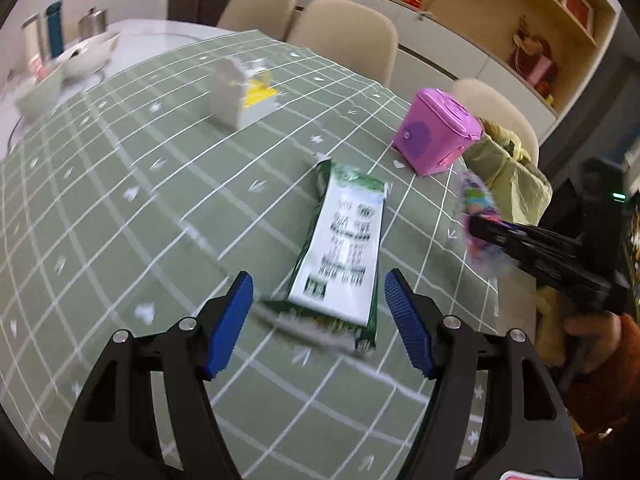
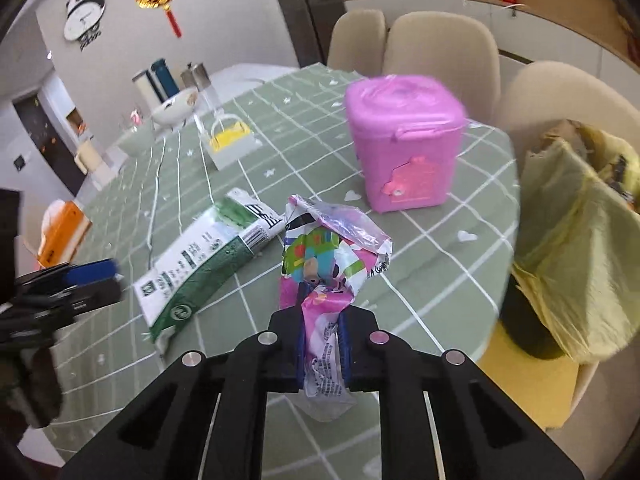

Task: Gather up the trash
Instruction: 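Grasp the pink-blue snack wrapper with the right gripper, then grasp the green-white milk packet with the left gripper while the right gripper holds the wrapper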

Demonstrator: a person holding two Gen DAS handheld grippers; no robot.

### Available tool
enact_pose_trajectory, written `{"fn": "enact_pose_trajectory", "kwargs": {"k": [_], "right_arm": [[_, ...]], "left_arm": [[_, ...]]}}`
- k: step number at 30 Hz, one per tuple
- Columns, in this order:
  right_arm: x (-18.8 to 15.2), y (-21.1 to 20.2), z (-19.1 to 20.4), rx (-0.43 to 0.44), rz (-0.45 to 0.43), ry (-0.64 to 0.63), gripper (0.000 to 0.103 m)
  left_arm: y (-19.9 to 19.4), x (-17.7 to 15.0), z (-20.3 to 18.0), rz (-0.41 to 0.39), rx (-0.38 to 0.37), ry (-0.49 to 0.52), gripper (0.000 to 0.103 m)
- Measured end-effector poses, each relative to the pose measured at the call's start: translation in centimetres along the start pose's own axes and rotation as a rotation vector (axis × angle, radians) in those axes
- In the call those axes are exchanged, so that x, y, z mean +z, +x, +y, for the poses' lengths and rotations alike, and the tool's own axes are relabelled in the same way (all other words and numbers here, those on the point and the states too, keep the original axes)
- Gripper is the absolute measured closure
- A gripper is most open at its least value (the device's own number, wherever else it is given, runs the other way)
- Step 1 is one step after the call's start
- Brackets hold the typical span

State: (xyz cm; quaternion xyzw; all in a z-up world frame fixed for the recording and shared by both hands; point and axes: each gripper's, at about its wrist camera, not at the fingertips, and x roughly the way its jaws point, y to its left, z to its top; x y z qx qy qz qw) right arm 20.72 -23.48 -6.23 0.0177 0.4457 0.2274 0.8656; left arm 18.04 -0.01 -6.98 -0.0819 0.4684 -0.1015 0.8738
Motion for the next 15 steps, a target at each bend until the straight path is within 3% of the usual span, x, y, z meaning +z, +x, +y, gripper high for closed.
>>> {"fn": "enact_pose_trajectory", "kwargs": {"k": [9, 15], "right_arm": [[-0.8, -4.2, 0.1, -0.067, -0.022, -0.021, 0.089], [-1.9, -5.0, -1.1, -0.079, -0.014, 0.023, 0.089]], "left_arm": [[5.1, 2.7, -3.4, 0.061, 0.045, 0.158, 0.038], [7.9, 3.4, -3.3, 0.123, 0.065, 0.123, 0.043]]}}
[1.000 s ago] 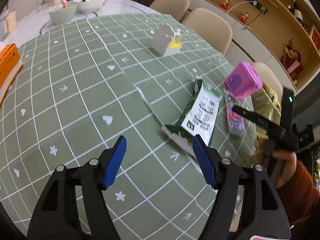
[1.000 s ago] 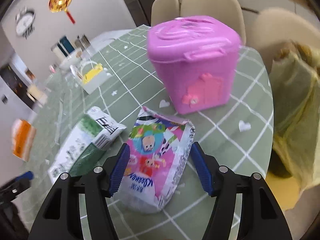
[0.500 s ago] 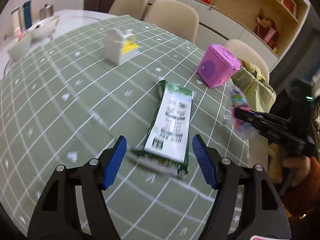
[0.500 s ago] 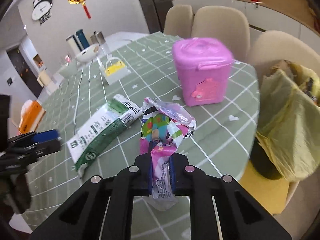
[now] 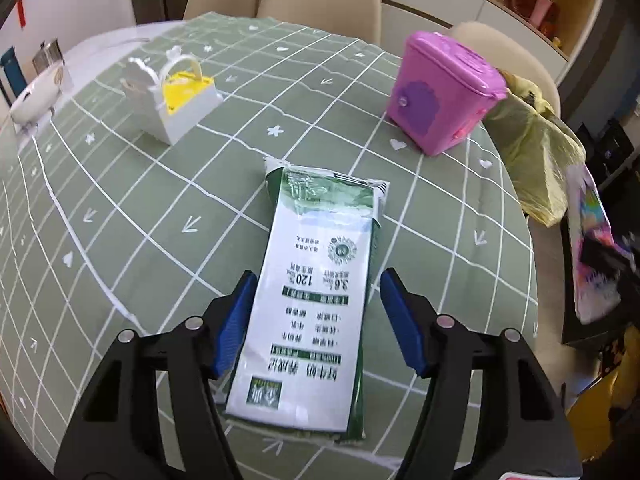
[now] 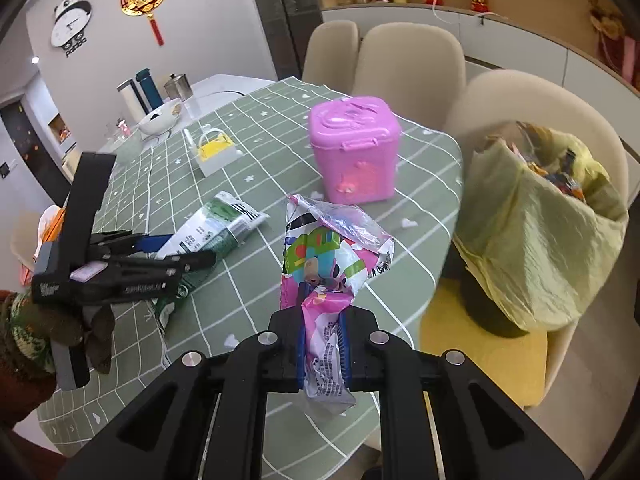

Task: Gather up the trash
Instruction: 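Grasp the green-white milk packet with the left gripper while the right gripper holds the wrapper, then carry the milk packet and snack wrapper over the bin and release both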

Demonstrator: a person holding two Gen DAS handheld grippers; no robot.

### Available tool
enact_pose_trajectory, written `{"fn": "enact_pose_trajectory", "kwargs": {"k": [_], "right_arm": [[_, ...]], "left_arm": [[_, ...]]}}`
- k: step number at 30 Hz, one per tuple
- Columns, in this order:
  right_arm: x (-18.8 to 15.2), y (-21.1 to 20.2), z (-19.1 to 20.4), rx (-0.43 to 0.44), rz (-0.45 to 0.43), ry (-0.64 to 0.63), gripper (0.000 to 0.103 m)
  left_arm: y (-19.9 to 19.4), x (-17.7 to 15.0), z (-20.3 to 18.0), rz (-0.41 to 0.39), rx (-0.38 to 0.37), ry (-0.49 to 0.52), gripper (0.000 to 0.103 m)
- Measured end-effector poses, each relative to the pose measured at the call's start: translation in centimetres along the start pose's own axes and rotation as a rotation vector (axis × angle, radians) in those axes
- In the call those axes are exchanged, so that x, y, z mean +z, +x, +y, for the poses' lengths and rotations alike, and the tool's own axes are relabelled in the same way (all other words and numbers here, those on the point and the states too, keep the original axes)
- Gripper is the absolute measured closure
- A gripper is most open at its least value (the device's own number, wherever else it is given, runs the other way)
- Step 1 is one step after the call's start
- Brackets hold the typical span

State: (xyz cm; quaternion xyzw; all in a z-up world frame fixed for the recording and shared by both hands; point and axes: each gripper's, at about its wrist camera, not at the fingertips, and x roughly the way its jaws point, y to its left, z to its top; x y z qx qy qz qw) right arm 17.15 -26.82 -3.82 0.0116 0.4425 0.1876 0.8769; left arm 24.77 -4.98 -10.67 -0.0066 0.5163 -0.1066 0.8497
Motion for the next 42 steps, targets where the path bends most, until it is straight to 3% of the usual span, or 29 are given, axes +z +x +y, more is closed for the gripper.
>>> {"fn": "enact_pose_trajectory", "kwargs": {"k": [3, 8, 14, 20, 27, 34, 42], "right_arm": [[-0.4, 0.1, -0.3, 0.002, 0.012, 0.016, 0.089], [-1.0, -0.1, -0.3, 0.006, 0.015, 0.011, 0.089], [-1.0, 0.1, -0.3, 0.026, 0.018, 0.021, 0.089], [-0.7, -0.2, 0.7, 0.045, 0.005, 0.003, 0.089], [0.2, -2.6, 1.5, 0.049, -0.024, -0.063, 0.089], [2.8, -6.9, -0.3, 0.061, -0.121, -0.113, 0.089], [5.8, -11.4, -6.6, 0.034, -0.216, -0.178, 0.089]], "left_arm": [[0.3, 0.5, 0.0, 0.007, -0.002, -0.019, 0.05], [-1.2, 0.1, -0.4, -0.029, -0.042, -0.015, 0.052], [-4.4, -1.5, 0.0, -0.085, -0.104, -0.078, 0.052], [-6.6, -3.0, 0.7, -0.102, -0.094, -0.128, 0.052], [-9.8, -3.5, 0.5, -0.19, -0.081, -0.16, 0.052], [-14.6, -0.4, -2.4, -0.338, -0.071, -0.173, 0.052], [-17.0, 5.6, -9.0, -0.455, -0.09, -0.171, 0.052]]}}
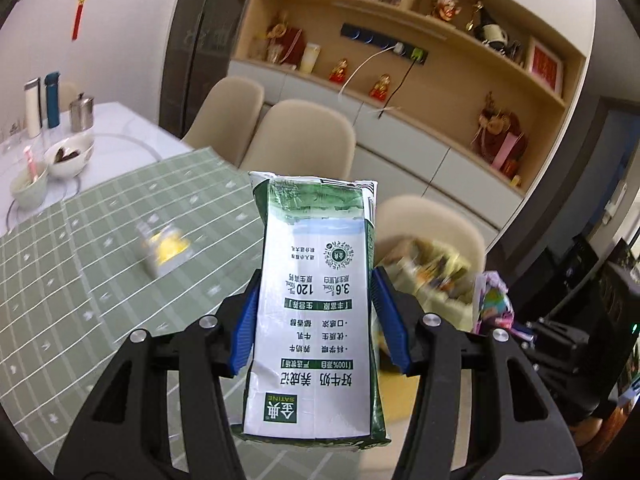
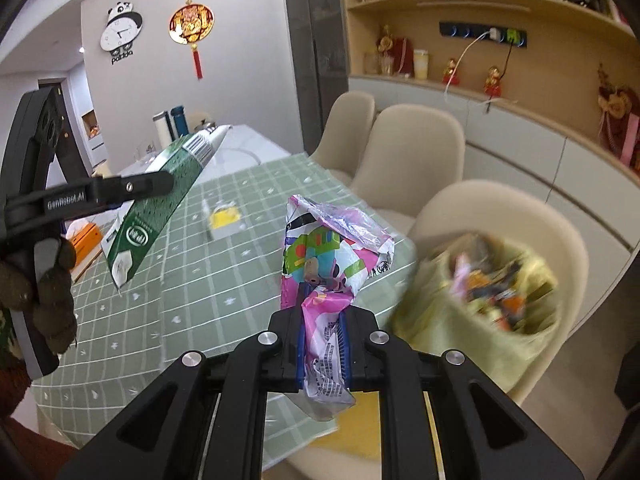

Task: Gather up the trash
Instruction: 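Carry the milk packet and snack wrapper over the bin and release both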

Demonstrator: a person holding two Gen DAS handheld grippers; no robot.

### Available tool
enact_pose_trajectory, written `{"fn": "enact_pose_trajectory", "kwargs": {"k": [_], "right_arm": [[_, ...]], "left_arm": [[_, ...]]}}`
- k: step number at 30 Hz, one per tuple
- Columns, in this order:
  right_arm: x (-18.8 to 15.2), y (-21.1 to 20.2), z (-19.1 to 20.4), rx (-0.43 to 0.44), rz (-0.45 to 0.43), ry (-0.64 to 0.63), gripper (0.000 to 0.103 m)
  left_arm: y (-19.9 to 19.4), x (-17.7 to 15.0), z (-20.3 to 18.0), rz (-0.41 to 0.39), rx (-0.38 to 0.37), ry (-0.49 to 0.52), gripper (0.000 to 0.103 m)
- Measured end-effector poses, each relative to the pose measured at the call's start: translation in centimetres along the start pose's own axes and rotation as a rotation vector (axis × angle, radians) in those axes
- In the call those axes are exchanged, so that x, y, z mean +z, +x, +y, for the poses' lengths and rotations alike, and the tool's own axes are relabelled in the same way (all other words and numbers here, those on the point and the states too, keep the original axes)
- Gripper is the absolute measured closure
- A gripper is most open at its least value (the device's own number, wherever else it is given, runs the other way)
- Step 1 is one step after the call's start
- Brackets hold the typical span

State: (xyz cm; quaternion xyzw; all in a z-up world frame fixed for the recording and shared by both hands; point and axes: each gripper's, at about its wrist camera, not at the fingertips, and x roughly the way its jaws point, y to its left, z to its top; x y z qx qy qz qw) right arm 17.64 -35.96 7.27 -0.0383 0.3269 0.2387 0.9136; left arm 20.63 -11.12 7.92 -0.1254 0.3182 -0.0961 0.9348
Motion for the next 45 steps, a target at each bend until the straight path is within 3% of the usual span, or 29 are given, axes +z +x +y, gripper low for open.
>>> {"fn": "enact_pose_trajectory", "kwargs": {"k": [4, 11, 22, 29, 35, 38, 40, 45], "right_arm": [[1.2, -1.9, -5.4, -0.017, -0.036, 0.013, 0.089], [0.9, -2.9, -14.6, -0.079, -0.098, 0.01, 0.089], [0.0, -2.6, -24.9, -0.132, -0.085, 0.158, 0.089], [-1.2, -1.0, -28.5, -0.15, -0.063, 0.24, 0.089], [-2.3, 0.4, -31.2, -0.168, -0.026, 0.29, 0.089], [-2.6, 1.2, -31.6, -0.165, -0.009, 0.301, 0.089], [-2.8, 1.9, -31.8, -0.163, 0.003, 0.306, 0.089], [-2.8, 3.3, -31.9, -0.155, 0.027, 0.314, 0.089]], "left_arm": [[1.5, 2.1, -5.2, -0.025, -0.03, 0.024, 0.052], [6.4, 2.7, -12.4, -0.072, -0.055, 0.077, 0.052], [18.7, 0.5, -20.2, 0.085, -0.151, 0.1, 0.052], [29.0, -1.9, -23.4, 0.243, -0.114, 0.119, 0.052], [35.8, -4.1, -23.1, 0.389, -0.031, 0.062, 0.053], [36.7, -5.3, -23.1, 0.456, -0.032, 0.048, 0.053], [36.8, -5.7, -23.6, 0.452, -0.012, 0.097, 0.053], [37.3, -5.3, -23.6, 0.441, -0.042, 0.079, 0.053]]}}
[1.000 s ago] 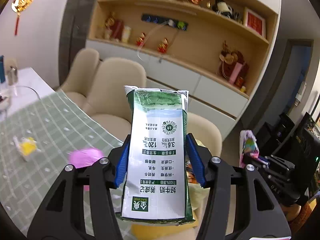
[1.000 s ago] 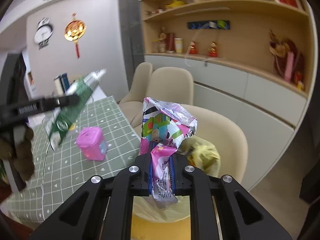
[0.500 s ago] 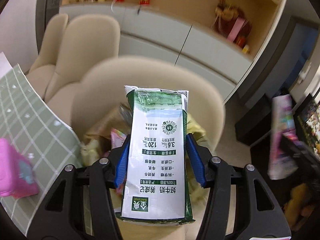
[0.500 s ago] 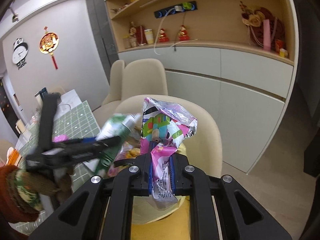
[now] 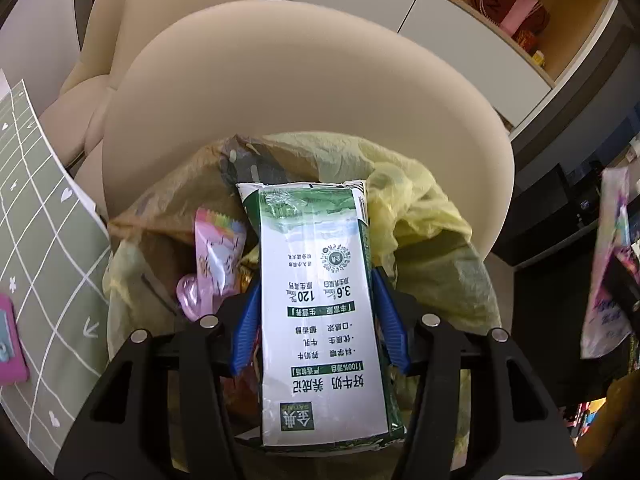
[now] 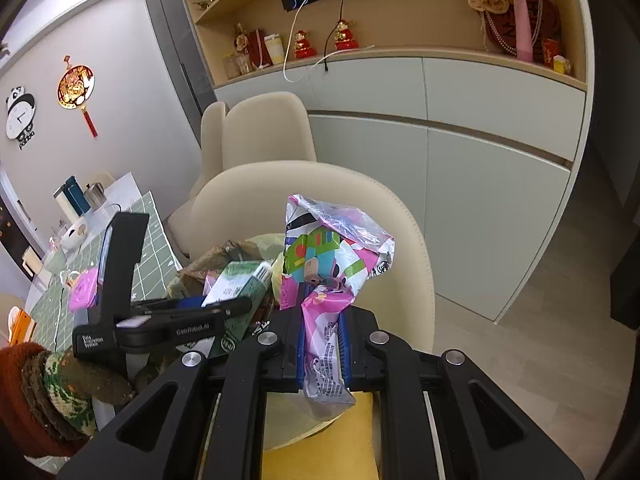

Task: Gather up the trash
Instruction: 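Carry the milk packet and snack wrapper over the bin and release both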

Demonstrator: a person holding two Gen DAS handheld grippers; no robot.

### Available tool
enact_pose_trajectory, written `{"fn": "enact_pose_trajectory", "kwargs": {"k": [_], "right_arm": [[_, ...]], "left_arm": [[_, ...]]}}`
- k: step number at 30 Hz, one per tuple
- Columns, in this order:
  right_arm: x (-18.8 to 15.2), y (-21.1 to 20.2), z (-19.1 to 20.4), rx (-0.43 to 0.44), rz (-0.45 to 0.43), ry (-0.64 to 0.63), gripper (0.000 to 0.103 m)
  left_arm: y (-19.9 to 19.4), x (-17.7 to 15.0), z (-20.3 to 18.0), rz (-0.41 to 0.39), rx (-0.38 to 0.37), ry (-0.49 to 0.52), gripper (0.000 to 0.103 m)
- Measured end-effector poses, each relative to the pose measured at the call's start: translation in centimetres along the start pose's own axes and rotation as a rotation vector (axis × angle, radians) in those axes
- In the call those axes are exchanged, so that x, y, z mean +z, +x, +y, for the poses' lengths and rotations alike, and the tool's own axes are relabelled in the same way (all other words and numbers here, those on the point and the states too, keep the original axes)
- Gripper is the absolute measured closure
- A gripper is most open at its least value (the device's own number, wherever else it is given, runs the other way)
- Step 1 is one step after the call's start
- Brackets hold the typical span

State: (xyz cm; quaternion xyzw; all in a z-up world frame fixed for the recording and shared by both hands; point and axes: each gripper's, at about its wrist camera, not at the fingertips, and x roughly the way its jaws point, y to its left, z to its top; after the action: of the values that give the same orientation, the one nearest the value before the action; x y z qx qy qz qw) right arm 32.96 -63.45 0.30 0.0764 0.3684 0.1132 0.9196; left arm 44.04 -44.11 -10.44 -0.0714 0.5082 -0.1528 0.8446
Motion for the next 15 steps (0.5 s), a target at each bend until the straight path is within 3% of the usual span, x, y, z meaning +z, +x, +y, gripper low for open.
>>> {"fn": "enact_pose_trajectory", "kwargs": {"k": [5, 9, 15], "right_arm": [[0.0, 0.8, 0.9, 0.008, 0.022, -0.031, 0.089], [0.2, 1.7, 2.2, 0.036, 0.033, -0.046, 0.089], [-0.4, 6.3, 6.9, 0.13, 0.137, -0.14, 0.089]], "left_arm": [[-1.2, 0.0, 1.0, 0.016, -0.076, -0.034, 0.046], [-6.1, -0.4, 1.7, -0.067, -0.124, -0.038, 0.04], [-13.6, -2.0, 4.6, -0.203, -0.051, -0.064, 0.038]]}}
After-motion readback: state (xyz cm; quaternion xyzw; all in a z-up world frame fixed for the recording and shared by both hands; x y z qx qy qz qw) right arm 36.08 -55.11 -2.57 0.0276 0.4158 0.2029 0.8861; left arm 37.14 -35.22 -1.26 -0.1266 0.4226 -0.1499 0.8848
